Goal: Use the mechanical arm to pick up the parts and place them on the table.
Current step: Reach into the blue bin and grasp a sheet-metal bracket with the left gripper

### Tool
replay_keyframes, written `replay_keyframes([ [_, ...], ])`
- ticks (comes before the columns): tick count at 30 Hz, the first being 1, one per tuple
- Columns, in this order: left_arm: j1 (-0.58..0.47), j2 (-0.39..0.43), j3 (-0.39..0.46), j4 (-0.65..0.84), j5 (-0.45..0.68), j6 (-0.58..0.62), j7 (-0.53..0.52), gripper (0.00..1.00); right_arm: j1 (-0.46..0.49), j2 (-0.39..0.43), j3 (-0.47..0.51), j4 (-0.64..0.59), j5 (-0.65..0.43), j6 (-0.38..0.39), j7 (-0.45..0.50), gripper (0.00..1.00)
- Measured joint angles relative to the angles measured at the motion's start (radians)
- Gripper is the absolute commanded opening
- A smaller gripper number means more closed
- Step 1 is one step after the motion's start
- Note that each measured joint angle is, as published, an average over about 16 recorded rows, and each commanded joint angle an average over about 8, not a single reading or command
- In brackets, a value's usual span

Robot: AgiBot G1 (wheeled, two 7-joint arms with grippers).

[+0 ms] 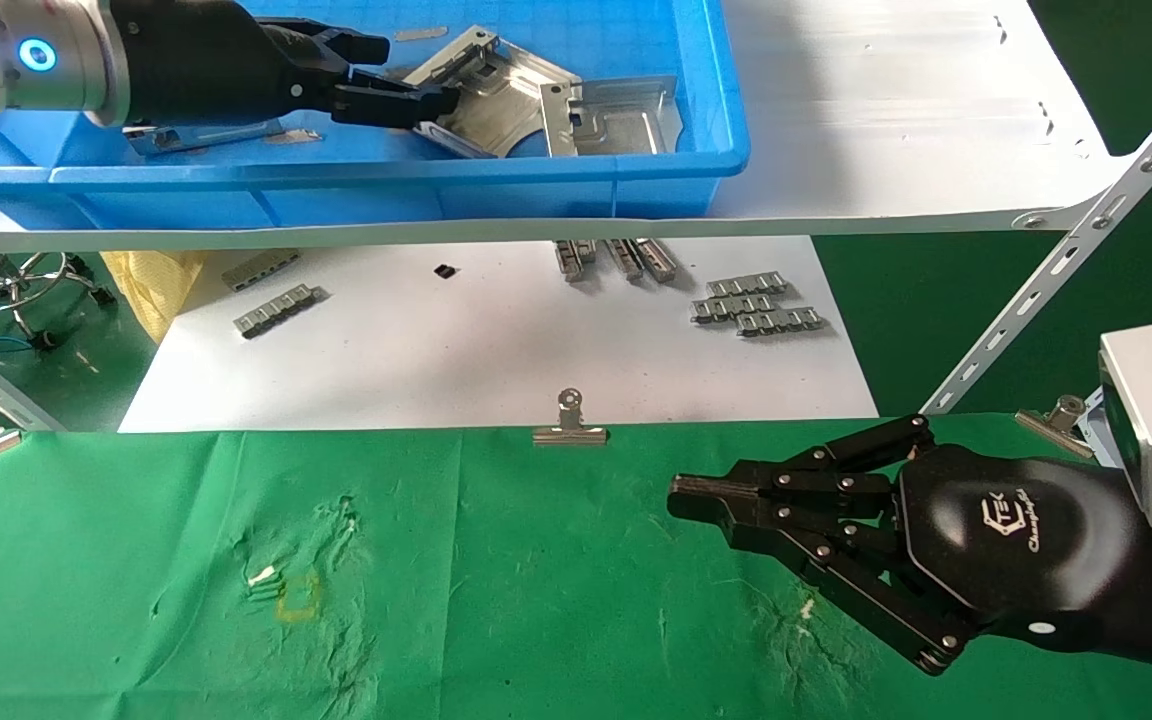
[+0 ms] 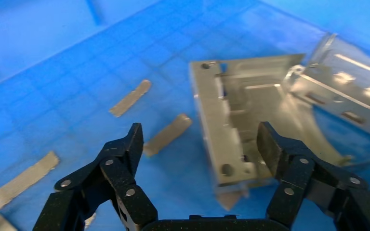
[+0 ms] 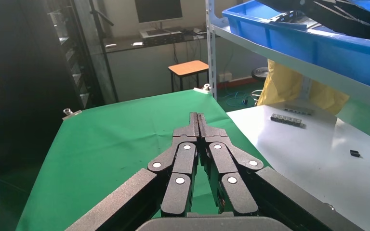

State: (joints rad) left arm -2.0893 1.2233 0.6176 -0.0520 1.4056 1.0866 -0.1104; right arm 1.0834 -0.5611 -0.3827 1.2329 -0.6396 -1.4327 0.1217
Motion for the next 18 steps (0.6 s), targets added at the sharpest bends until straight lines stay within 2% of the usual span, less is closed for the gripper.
replay_keyframes([
  [18, 0.006, 0.035, -0.008, 0.036, -0.009, -0.125, 0.032, 0.0, 0.0, 0.0, 0.0, 0.0, 0.0, 0.0, 0.0, 0.0],
])
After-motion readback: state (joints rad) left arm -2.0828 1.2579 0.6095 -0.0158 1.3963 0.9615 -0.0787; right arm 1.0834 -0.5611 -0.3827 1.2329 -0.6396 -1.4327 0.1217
